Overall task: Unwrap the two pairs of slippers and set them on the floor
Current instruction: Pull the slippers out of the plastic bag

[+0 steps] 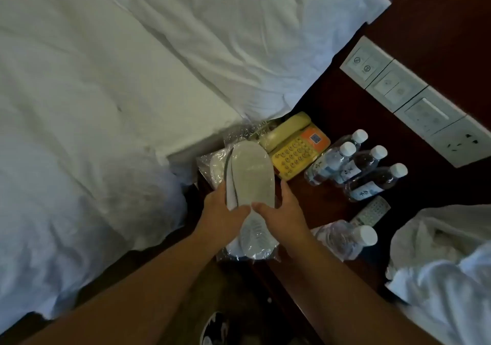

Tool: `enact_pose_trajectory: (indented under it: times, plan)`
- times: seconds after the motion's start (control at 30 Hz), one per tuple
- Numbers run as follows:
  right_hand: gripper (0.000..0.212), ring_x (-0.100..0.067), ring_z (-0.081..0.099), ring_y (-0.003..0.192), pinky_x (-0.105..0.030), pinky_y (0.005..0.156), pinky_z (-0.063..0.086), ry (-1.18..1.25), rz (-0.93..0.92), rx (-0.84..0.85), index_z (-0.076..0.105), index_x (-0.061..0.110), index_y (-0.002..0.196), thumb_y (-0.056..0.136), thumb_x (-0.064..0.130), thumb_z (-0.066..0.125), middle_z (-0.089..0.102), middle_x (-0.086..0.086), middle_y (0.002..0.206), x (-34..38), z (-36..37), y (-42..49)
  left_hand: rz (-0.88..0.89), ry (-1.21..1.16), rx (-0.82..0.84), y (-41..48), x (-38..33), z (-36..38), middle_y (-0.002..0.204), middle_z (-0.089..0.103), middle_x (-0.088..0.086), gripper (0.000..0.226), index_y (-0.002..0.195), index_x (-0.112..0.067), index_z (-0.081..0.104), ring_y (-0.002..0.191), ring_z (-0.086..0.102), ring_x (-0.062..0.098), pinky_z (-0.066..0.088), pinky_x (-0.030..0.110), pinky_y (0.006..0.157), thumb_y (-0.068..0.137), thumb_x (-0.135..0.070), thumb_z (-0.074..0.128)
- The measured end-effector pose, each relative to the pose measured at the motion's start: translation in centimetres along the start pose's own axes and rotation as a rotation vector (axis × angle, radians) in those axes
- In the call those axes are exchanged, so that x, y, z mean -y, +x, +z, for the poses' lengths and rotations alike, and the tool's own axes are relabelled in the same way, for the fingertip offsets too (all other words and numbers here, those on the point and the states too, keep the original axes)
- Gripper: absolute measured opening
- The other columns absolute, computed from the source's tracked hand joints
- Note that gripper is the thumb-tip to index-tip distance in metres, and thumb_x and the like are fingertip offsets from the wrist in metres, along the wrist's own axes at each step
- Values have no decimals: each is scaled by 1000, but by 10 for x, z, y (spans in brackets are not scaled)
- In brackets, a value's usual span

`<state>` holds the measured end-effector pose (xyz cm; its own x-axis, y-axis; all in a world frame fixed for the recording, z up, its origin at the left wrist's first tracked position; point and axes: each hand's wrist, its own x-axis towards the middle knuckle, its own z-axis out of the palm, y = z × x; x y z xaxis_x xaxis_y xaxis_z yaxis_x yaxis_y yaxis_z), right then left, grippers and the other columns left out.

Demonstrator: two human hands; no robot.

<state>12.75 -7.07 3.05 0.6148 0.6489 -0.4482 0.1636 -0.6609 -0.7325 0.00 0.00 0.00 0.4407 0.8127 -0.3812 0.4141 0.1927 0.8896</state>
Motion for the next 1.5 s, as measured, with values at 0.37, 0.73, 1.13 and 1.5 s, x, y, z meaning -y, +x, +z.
enact_pose_trajectory:
  times: [0.37,0.73,1.13,1.5]
  plan:
    - [90,-21,54,109,-34,81,47,225,18,-7,22,26,151,76,28,70,54,-2,130,-39,12,6,39,333,-147,-7,19,39,125,51,9,57,125,-29,51,118,46,30,46,40,94,74,-54,56]
    - [81,-17,63,97,-32,70,50,409,-37,-51,32,25,148,75,16,68,66,5,113,-36,-9,-24,25,-5,-119,-41,-9,51,117,64,-2,57,120,-38,54,105,61,23,53,45,91,63,-42,61]
    - [79,-12,68,92,-42,80,59,522,-267,-98,41,32,139,69,11,70,69,13,104,-20,-36,-73,197,-83,-150,-87,-43,35,104,66,-19,52,95,-70,50,95,63,0,53,30,82,60,-37,68]
    - [85,-25,70,96,-47,80,60,652,-343,107,51,35,135,65,-11,66,72,-3,107,-10,-77,-140,357,-246,-214,-143,-68,4,96,62,-6,96,145,-34,31,95,62,10,50,29,78,64,-31,83]
